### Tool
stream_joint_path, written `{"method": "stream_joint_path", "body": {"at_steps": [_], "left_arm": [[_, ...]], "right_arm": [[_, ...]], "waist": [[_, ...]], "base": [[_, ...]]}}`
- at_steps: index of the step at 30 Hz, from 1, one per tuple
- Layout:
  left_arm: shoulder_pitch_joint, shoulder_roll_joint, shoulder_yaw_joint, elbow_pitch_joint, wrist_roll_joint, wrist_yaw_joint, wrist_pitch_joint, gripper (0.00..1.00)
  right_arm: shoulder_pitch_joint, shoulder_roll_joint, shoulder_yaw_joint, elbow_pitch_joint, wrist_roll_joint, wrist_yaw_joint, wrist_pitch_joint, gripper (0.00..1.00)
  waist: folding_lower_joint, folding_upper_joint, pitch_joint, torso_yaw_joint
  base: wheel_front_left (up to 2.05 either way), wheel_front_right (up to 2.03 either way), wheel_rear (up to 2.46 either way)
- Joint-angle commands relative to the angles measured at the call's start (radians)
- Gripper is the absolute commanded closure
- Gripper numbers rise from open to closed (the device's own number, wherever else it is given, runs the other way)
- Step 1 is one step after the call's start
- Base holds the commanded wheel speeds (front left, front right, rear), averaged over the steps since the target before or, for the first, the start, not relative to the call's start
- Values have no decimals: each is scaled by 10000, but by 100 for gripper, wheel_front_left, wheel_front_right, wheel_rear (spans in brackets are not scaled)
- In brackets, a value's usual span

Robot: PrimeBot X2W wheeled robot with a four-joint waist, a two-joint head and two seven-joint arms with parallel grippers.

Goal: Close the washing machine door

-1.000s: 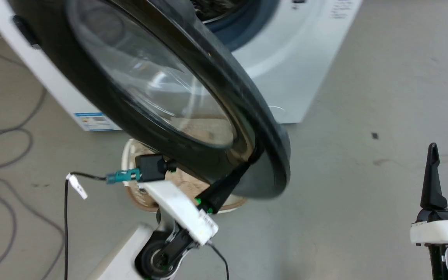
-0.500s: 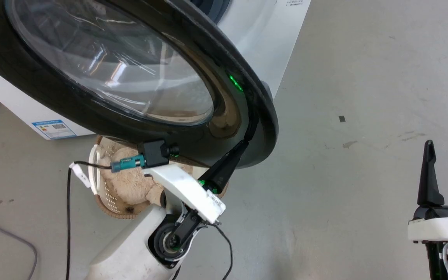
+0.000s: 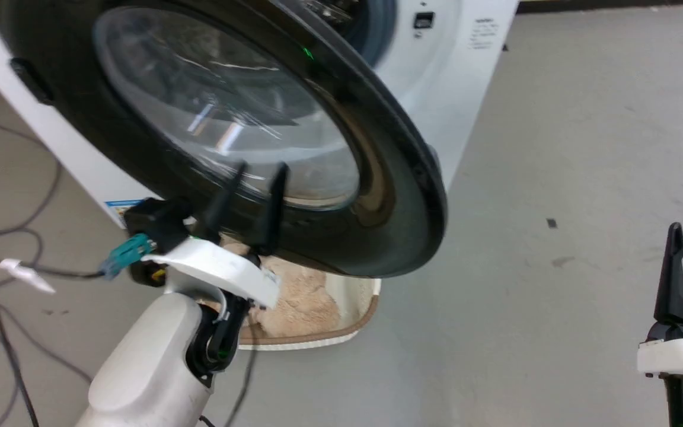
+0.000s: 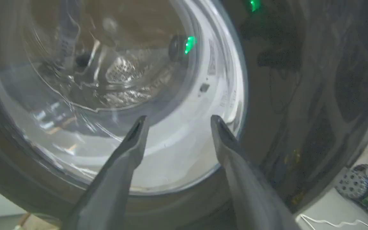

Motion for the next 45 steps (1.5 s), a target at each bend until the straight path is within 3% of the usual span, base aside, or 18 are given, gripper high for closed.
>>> {"method": "stream_joint_path", "body": {"at_steps": [1,7,14,19,20,21,22,26,35,45], "left_arm": [[309,-213,330,-227,536,184,-41,0],[1358,-654,1975,-1584,3845,1140,-43,0],[2505,-1027,3378,-2871,5535,1682,-44,0],[3428,-1146,4181,-3305,6429,2047,-44,0],[3613,-1169,4252,-3364,6641,2124,-44,0],[3795,-1242,4328,-3408,6748,2176,-44,0],[3939,-1345,4450,-3457,6779,2217,-45,0],[4353,-1575,4861,-3575,6979,2225,-45,0],[4552,-1991,5519,-3575,7039,1790,-45,0],[4389,-2265,5872,-3592,7138,1422,-45,0]], "right_arm": [[46,3,-38,-60,-71,8,-44,0],[-367,3,-496,-404,65,8,-44,0],[-1130,3,-317,-1217,-260,8,-44,0],[-1565,3,457,-1965,-318,8,-44,0],[-1647,3,664,-2150,-350,8,-44,17],[-1717,3,873,-2316,-417,8,-44,45],[-1793,3,1080,-2468,-488,8,-44,59],[-2139,-19,1926,-2979,-544,8,-44,100],[-2634,-1310,4793,-3570,104,8,-44,100],[-2497,-2551,7585,-2926,682,8,-44,100]], "waist": [[0,-1,-189,224],[0,-1,-475,603],[0,-1,-719,1014],[0,-1,-843,1261],[0,-1,-855,1311],[0,-1,-859,1360],[0,-1,-849,1408],[0,-1,-785,1591],[0,-1,-615,1834],[0,-1,-265,1768]], "base": [[0,0,0],[0,0,0],[0,0,0],[0,0,0],[0,0,0],[0,0,0],[0,0,0],[0,0,0],[0,0,0],[0,0,0]]}}
